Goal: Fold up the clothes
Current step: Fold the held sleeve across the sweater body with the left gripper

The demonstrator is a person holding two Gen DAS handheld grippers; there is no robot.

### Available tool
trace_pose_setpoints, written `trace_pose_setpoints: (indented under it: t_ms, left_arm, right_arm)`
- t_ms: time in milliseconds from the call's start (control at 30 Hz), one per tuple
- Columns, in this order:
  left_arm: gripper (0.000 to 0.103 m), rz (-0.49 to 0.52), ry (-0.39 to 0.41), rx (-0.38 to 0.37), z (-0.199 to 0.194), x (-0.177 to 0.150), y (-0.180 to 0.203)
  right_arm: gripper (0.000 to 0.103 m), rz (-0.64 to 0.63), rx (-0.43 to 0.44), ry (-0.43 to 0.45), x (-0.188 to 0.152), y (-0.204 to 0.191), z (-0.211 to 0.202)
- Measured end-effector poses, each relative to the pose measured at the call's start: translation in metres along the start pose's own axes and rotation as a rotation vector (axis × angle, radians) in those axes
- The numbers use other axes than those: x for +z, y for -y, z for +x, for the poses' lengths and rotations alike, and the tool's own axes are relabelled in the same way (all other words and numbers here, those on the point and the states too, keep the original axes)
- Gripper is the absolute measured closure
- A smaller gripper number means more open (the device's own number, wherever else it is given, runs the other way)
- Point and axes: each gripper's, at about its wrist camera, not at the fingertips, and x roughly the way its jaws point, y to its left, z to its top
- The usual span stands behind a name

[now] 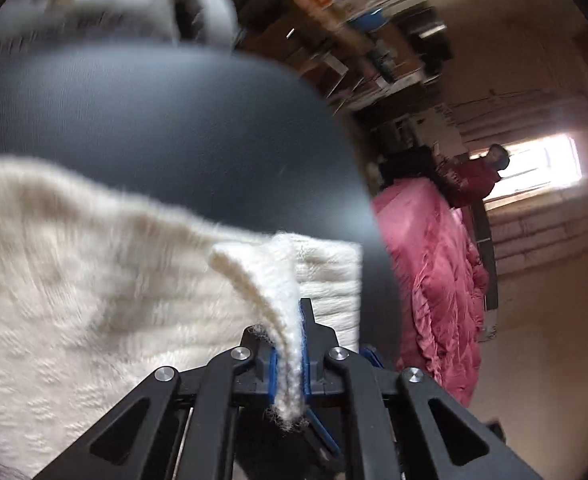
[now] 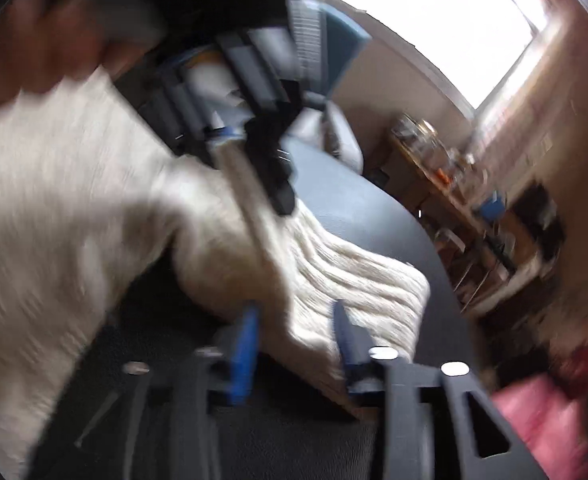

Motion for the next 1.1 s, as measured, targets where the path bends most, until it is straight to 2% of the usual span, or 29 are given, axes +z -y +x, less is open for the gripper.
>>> trace_pose_setpoints:
  t_ms: [33, 100, 167, 267, 300, 367, 500, 567, 633, 733, 833, 1000, 1100]
  left_arm:
    - [0.097, 0.013, 0.044, -0.011, -0.016, 0.005, 0.008]
    - [0.097, 0.026, 0.118, -0.029, -0.046, 0.016, 0.019]
    - [0.097, 0.035, 0.183, -0.040, -0.077, 0.027, 0.027]
    - [0.097, 0.047, 0.258, -0.033, -0.119, 0.039, 0.030]
    - [0.097, 0.051, 0.275, -0.031, -0.136, 0.037, 0.025]
    - [0.097, 0.048, 0.314, -0.026, -0.168, 0.030, 0.016]
    - [0.097, 0.015, 0.401, -0.040, -0.225, -0.003, -0.026]
    - [0.097, -0.002, 0.445, -0.048, -0.252, -0.019, -0.047]
    - [0.097, -0.020, 0.488, -0.056, -0.280, -0.036, -0.068]
    - [0.097, -0.046, 0.554, -0.068, -0.322, -0.061, -0.100]
    - [0.097, -0.118, 0.588, -0.047, -0.340, -0.096, -0.146]
    - [0.097, -0.307, 0.497, 0.076, -0.321, -0.142, -0.247]
    - [0.097, -0.382, 0.461, 0.118, -0.306, -0.161, -0.289]
  right_arm:
    - [0.031, 0.114, 0.037, 0.013, 0.001, 0.017, -0.008]
    - [0.027, 0.413, 0.228, 0.019, -0.009, 0.053, -0.015]
    - [0.016, 0.709, 0.422, 0.026, -0.020, 0.087, -0.021]
    - [0.004, 1.096, 0.754, 0.074, -0.049, 0.102, -0.017]
    - [0.000, 1.189, 0.843, 0.099, -0.054, 0.101, -0.015]
    - [0.000, 1.323, 0.965, 0.134, -0.060, 0.089, -0.011]
    - [0.000, 1.491, 1.122, 0.149, -0.049, 0.059, 0.012]
    - [0.000, 1.538, 1.171, 0.142, -0.035, 0.038, 0.023]
    - [0.000, 1.559, 1.168, 0.097, -0.020, 0.015, 0.031]
    - [0.000, 1.575, 1.145, 0.023, -0.001, -0.010, 0.046]
    - [0.000, 1.570, 1.098, 0.029, 0.011, -0.017, 0.056]
    - [0.000, 1.514, 1.028, -0.007, 0.020, -0.028, 0.069]
    - [0.000, 1.473, 1.002, -0.017, 0.026, -0.031, 0.069]
